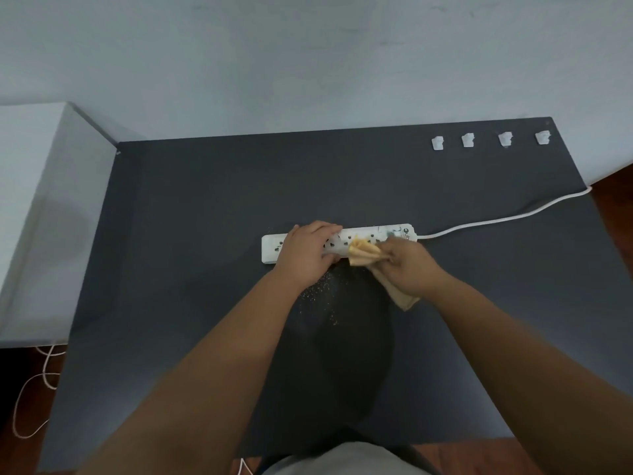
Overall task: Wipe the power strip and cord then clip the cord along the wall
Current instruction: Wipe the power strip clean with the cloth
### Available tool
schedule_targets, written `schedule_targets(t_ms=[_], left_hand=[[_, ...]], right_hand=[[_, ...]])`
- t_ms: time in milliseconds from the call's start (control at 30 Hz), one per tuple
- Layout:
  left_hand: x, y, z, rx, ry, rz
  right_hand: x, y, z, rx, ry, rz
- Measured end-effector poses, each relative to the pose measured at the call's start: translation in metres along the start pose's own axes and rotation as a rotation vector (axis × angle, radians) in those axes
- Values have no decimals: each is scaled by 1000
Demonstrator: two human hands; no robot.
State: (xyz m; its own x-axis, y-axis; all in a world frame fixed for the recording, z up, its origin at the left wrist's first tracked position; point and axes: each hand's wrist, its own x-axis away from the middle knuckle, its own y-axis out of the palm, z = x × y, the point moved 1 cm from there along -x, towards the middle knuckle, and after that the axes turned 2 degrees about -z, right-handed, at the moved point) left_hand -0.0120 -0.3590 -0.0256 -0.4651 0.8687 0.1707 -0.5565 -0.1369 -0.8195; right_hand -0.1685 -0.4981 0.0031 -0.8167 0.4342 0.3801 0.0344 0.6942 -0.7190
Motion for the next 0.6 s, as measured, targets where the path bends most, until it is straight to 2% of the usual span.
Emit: schedule_targets(t_ms=[33, 67, 167, 233, 400, 533, 600], left_hand=[[0, 0, 0, 1, 0, 2], [0, 0, 1, 0, -1, -1], [1, -1, 1, 5, -10, -18], [0, -2, 1, 1, -13, -29], [0, -1, 0, 7, -13, -21], [1, -1, 2, 2, -23, -20], [1, -1, 2, 4, -32, -24]], right_hand=[[5, -1, -1, -53, -26, -17], [7, -6, -1, -105, -28, 40], [-7, -25, 12, -90, 77, 325], [-10, -26, 18, -16, 104, 316], [11, -12, 15, -46, -51, 50], [-1, -35, 22, -99, 115, 344], [-5, -36, 29, -77, 159, 343]])
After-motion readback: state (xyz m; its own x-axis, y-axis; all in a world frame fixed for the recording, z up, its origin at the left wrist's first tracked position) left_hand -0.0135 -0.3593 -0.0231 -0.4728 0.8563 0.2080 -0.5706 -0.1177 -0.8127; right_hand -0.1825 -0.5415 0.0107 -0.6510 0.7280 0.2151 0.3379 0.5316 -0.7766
